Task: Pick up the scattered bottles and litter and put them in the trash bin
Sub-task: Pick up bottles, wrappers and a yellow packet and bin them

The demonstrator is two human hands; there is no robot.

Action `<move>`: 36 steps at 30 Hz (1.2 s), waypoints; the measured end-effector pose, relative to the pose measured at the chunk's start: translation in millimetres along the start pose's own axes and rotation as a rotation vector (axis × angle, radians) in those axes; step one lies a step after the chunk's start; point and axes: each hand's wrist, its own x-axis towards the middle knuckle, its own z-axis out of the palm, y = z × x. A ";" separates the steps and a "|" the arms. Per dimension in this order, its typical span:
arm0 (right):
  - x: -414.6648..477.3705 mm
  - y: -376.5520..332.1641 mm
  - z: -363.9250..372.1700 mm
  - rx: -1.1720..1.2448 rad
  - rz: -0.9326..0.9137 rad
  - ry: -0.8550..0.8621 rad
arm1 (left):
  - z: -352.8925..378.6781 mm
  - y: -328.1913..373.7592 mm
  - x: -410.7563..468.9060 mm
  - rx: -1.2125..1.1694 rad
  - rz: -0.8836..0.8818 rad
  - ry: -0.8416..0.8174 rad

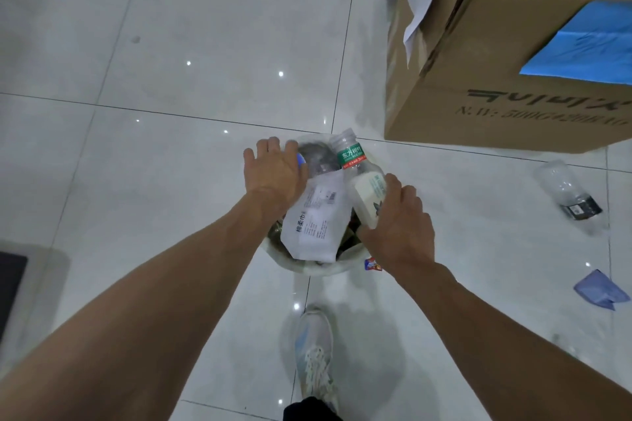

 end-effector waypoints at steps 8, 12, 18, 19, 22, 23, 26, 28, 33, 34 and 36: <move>13.1 -35.7 16.4 0.001 -0.089 0.037 | -1.9 -32.1 -40.0 -0.302 -0.027 0.286; 10.7 -40.6 43.5 0.011 -0.096 -0.029 | 6.3 -43.0 -54.2 -0.233 0.036 0.265; 2.3 -42.3 57.5 0.022 -0.151 -0.208 | 8.2 -41.7 -63.6 -0.121 0.152 0.184; 1.8 -42.6 55.7 -0.002 -0.157 -0.203 | 6.7 -39.2 -65.4 -0.095 0.202 0.189; -0.3 -42.4 46.9 -0.007 -0.165 -0.119 | 6.2 -33.2 -70.0 -0.043 0.369 0.263; -1.4 -41.9 43.6 0.012 -0.156 -0.077 | 6.5 -30.5 -71.7 -0.037 0.387 0.261; -5.7 -36.6 36.5 -0.032 -0.133 0.049 | 9.6 -20.7 -76.7 -0.079 0.345 0.213; -9.3 -28.5 33.3 -0.079 -0.117 0.068 | 12.9 -13.1 -79.9 -0.160 0.266 0.188; -26.5 12.4 24.6 -0.121 -0.050 0.041 | 24.1 8.0 -84.9 -0.290 0.123 0.124; -30.8 23.7 23.2 -0.122 -0.032 0.032 | 25.1 12.8 -85.9 -0.304 0.107 0.117; -40.1 48.1 20.6 -0.114 0.016 0.011 | 25.1 24.4 -88.1 -0.356 0.062 0.119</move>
